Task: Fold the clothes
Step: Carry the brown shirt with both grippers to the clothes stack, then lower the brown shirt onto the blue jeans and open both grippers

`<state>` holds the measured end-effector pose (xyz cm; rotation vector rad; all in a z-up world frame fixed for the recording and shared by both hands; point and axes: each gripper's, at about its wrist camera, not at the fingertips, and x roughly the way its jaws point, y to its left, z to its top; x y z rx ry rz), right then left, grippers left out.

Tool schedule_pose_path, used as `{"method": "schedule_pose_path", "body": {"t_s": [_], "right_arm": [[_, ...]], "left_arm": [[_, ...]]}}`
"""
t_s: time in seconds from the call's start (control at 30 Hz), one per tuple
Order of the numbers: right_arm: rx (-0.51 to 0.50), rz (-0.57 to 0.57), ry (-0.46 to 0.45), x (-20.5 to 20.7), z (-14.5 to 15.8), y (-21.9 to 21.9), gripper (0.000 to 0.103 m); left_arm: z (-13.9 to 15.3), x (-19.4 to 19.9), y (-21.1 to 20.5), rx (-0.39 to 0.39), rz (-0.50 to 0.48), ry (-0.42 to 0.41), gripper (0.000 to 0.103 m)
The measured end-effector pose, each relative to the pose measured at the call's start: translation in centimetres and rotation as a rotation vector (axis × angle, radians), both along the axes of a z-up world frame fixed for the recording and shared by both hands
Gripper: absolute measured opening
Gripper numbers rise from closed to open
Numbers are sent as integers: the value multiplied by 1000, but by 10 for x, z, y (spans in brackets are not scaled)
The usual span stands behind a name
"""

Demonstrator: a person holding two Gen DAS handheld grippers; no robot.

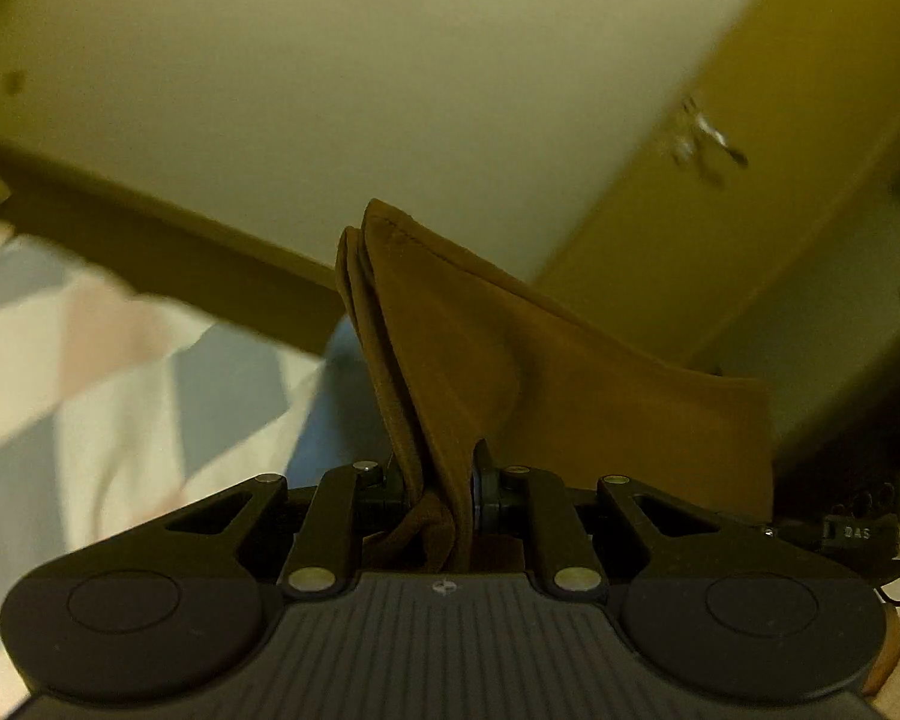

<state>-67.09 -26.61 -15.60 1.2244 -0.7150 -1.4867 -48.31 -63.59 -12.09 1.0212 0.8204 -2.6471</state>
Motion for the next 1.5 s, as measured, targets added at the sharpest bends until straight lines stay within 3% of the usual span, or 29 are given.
{"method": "schedule_pose_path", "body": {"t_s": [0.1,0.2,0.27,0.33,0.43,0.5,0.53,0.6,0.7,0.77,0.87,0.93,1.0,1.07,1.13,1.2,1.3,1.43,1.5], "right_arm": [[0,-52,-64,-22,-29,-10,22],[28,-75,-69,-34,-58,-25,22],[54,-101,-70,-37,-73,-27,22],[72,-131,-70,-38,-83,-29,27],[106,-162,-8,-48,-85,-33,32],[181,-182,74,-53,-72,-37,53],[225,-200,144,-54,-61,-34,56],[306,-229,297,-56,-38,-29,56],[365,-209,609,-41,3,-35,51],[332,-124,706,-19,12,-48,44],[288,3,843,13,21,-68,41],[301,65,891,28,6,-77,40],[339,92,900,26,-18,-85,39],[349,90,872,17,-37,-88,44],[338,77,858,11,-45,-89,45],[332,74,857,8,-44,-94,47],[325,78,835,2,-39,-99,47],[298,62,807,-12,-29,-101,43],[285,38,810,-22,-27,-101,43]], "left_arm": [[-17,-43,-8,-20,-61,-64,15],[-46,-70,-17,-16,-92,-125,16],[-71,-80,-22,-18,-100,-161,26],[-84,-80,-32,-9,-96,-149,34],[-82,-70,-44,-13,-54,-101,37],[-68,-58,-43,-57,6,-75,35],[-60,-51,-42,-70,39,-59,33],[-42,-36,-39,-93,101,-19,32],[-24,-18,-22,-114,131,82,29],[-22,-8,10,-124,108,110,28],[-47,9,55,-148,107,83,26],[-68,16,71,-154,122,63,26],[-96,20,77,-151,144,33,22],[-125,16,78,-160,164,46,9],[-142,12,73,-125,190,89,9],[-148,12,77,-159,199,106,9],[-137,8,87,-201,205,59,8],[-94,11,104,-301,172,33,9],[-89,5,112,-321,161,21,10]]}}
